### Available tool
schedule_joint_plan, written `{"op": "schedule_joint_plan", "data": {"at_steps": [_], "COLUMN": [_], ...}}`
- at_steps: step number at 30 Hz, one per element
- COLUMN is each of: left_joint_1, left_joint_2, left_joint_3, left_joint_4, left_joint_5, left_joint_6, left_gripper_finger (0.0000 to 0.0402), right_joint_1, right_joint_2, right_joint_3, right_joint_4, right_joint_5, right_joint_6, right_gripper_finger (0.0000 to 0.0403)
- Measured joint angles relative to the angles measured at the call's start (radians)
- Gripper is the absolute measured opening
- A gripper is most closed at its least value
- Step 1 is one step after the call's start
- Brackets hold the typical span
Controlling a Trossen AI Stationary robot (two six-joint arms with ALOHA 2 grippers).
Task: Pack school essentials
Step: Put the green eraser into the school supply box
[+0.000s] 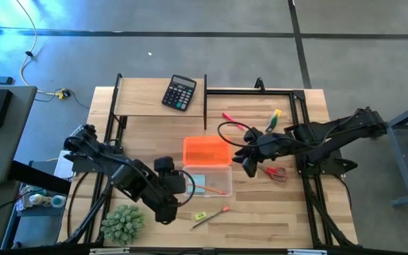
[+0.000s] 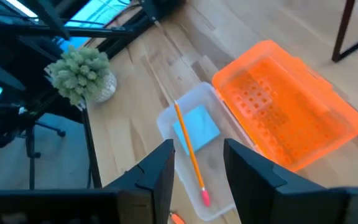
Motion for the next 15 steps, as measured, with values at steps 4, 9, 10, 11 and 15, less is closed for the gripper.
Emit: {"op": "schedule_joint_plan", "data": {"at_steps": [4, 9, 10, 11, 15], "left_joint_1": [-0.003, -0.009, -0.01, -0.01, -0.011], "left_joint_2": [0.036, 0.076, 0.079, 0.084, 0.12], "left_joint_3": [0.0, 0.0, 0.0, 0.0, -0.002], "left_joint_4": [0.016, 0.027, 0.029, 0.03, 0.075], "left_joint_5": [-0.007, 0.01, 0.009, 0.008, 0.005], "left_joint_6": [-0.063, -0.109, -0.12, -0.131, -0.147], "left_gripper_finger": [0.0397, 0.0397, 0.0397, 0.0397, 0.0397], "right_joint_1": [0.0, 0.0, 0.0, 0.0, 0.0], "right_joint_2": [-0.03, -0.056, -0.061, -0.066, -0.086], "right_joint_3": [0.0, 0.0, 0.0, 0.0, 0.0], "right_joint_4": [-0.045, -0.091, -0.096, -0.097, -0.126], "right_joint_5": [-0.005, -0.026, -0.027, -0.03, -0.036], "right_joint_6": [-0.01, -0.03, -0.037, -0.048, -0.065], "right_gripper_finger": [0.0129, 0.0129, 0.0129, 0.0129, 0.0129]}}
